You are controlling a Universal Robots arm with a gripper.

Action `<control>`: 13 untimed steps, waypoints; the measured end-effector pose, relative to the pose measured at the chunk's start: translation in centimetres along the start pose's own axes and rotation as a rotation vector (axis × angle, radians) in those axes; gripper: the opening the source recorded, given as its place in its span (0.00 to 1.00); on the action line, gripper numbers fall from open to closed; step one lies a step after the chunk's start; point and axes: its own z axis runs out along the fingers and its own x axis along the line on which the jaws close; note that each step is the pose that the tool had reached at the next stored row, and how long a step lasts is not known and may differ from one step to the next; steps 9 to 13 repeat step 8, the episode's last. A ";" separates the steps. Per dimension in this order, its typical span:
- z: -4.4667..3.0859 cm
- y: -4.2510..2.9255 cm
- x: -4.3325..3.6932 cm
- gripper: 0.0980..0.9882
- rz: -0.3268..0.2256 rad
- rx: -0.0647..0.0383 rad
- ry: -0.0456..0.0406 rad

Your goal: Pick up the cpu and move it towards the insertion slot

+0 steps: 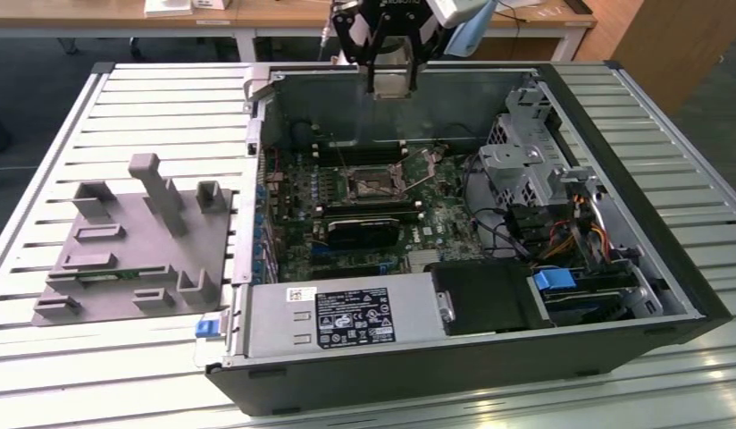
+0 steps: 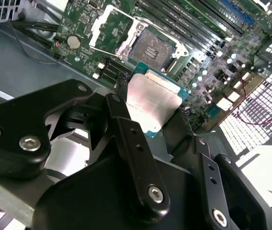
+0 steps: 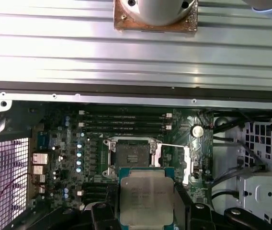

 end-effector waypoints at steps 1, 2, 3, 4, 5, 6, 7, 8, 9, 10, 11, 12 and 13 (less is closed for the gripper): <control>0.07 0.05 0.00 0.50 0.000 0.000 -0.0003; 0.09 0.06 0.00 0.50 0.000 0.000 -0.0004; 0.09 0.06 0.00 0.50 0.000 0.000 -0.0004; 0.09 0.06 0.00 0.50 0.000 0.000 -0.0004; 0.11 0.06 0.00 0.50 0.000 0.000 -0.0005; 0.12 0.06 0.00 0.50 0.000 0.000 -0.0005; 0.12 0.06 0.00 0.50 0.000 0.000 -0.0005; 0.12 0.06 0.00 0.50 0.000 0.000 -0.0005; 0.12 0.06 0.00 0.50 0.000 0.000 -0.0005; 0.12 0.06 0.00 0.50 0.000 0.000 -0.0005; 0.12 0.06 0.00 0.50 0.000 0.000 -0.0005; 0.12 0.06 0.00 0.50 0.000 0.000 -0.0005; 0.12 0.06 0.00 0.50 0.000 0.000 -0.0005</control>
